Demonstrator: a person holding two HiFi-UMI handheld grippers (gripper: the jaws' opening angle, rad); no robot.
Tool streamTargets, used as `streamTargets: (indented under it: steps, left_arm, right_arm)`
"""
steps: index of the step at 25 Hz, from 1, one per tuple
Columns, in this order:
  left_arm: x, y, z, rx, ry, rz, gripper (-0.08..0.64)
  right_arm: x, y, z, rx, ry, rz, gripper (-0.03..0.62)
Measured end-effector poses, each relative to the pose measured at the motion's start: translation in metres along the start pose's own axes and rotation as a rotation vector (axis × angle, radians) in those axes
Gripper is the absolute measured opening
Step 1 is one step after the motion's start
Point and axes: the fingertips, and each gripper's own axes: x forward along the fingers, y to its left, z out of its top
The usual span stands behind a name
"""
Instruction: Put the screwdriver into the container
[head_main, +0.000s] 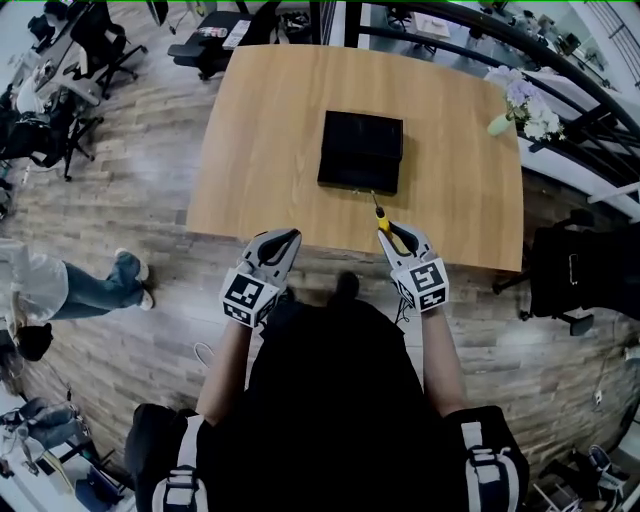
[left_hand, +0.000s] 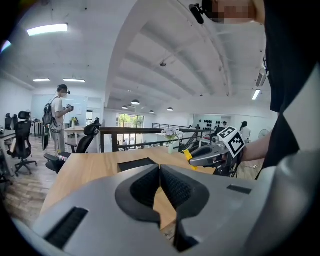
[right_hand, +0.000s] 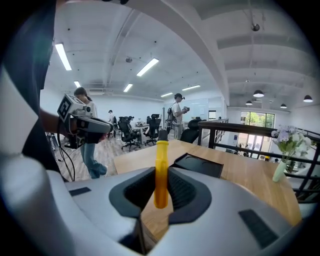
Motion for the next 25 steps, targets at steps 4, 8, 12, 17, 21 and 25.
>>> streamTargets:
  steps: [4, 8, 12, 17, 21, 25]
  left_arm:
    - [0.008, -0.014, -0.001, -0.005, 0.002, 0.023, 0.028]
    - [0.011, -0.029, 0.001, -0.004, 0.001, 0.041, 0.028]
    - [0.014, -0.039, 0.003, 0.0, 0.002, 0.055, 0.028]
    - [0.016, -0.044, 0.005, 0.008, 0.002, 0.059, 0.028]
    - [0.01, -0.044, -0.002, 0.003, 0.024, 0.071, 0.028]
    - [0.01, -0.037, -0.006, -0.013, 0.028, 0.076, 0.028]
  right_arm:
    - [-0.007, -0.012, -0.007, -0.01, 0.003, 0.022, 0.087]
    - [-0.016, -0.02, -0.011, -0.02, 0.0, 0.042, 0.087]
    - [-0.024, -0.022, -0.014, -0.026, 0.001, 0.064, 0.087]
    - [-0.022, -0.025, -0.022, -0.025, 0.017, 0.077, 0.087]
    - [-0.016, -0.019, -0.025, -0.017, 0.024, 0.098, 0.087]
    - [-0.007, -0.013, -0.022, -0.027, 0.03, 0.118, 0.087]
